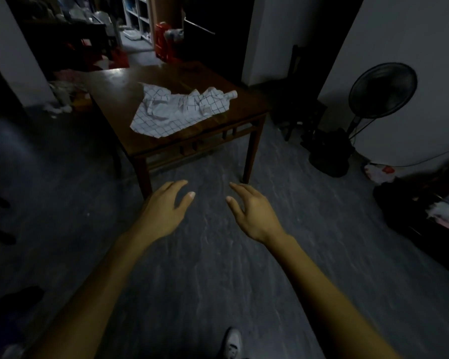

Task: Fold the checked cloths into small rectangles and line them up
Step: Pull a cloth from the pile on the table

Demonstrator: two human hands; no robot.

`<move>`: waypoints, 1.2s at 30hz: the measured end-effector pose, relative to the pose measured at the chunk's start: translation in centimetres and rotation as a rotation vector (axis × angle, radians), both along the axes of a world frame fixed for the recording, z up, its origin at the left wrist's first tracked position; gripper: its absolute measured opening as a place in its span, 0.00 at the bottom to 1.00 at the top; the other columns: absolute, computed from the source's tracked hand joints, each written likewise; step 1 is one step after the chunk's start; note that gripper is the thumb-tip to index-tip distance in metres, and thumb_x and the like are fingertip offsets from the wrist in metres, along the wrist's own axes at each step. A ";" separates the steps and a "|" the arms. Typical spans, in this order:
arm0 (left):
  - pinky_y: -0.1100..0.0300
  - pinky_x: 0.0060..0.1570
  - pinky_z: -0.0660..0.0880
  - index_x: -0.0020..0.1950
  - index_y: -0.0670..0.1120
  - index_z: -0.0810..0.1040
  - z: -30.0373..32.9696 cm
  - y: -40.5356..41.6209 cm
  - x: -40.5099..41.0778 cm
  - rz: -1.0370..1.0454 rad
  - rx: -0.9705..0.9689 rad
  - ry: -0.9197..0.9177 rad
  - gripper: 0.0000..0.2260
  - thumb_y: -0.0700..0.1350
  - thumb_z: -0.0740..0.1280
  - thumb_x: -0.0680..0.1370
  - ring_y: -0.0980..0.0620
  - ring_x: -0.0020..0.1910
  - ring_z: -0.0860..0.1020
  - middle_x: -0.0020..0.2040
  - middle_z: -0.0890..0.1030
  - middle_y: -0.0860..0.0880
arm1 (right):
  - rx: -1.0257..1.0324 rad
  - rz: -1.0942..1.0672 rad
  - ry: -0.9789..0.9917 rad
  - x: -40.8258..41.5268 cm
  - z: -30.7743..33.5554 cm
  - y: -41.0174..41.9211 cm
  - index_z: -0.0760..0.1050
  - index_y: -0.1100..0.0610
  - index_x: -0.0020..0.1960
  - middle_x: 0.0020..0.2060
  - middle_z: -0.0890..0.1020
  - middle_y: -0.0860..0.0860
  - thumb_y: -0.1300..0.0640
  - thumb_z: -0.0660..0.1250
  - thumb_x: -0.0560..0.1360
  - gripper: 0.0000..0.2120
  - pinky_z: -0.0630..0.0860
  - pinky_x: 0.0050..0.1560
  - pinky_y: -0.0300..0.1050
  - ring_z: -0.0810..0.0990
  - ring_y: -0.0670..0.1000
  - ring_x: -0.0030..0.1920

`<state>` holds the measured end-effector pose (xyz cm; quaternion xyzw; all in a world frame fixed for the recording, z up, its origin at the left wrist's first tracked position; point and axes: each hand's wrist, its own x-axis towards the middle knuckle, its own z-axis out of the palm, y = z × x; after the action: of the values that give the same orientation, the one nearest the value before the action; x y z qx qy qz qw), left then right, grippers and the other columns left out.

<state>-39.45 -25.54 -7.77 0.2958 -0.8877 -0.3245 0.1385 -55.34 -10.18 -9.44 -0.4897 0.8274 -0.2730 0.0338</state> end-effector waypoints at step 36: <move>0.58 0.60 0.66 0.71 0.50 0.65 -3.7 -36.7 -34.7 0.204 0.132 0.003 0.21 0.51 0.62 0.79 0.49 0.67 0.68 0.69 0.69 0.46 | 0.058 0.291 -0.032 -37.1 -1.3 -42.4 0.67 0.55 0.71 0.65 0.73 0.55 0.52 0.61 0.79 0.21 0.69 0.66 0.50 0.70 0.54 0.66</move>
<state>-74.19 -62.23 -11.44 0.3926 -0.8295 -0.3668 0.1524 -92.45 -52.56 -10.74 -0.5989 0.7545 -0.2489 0.1006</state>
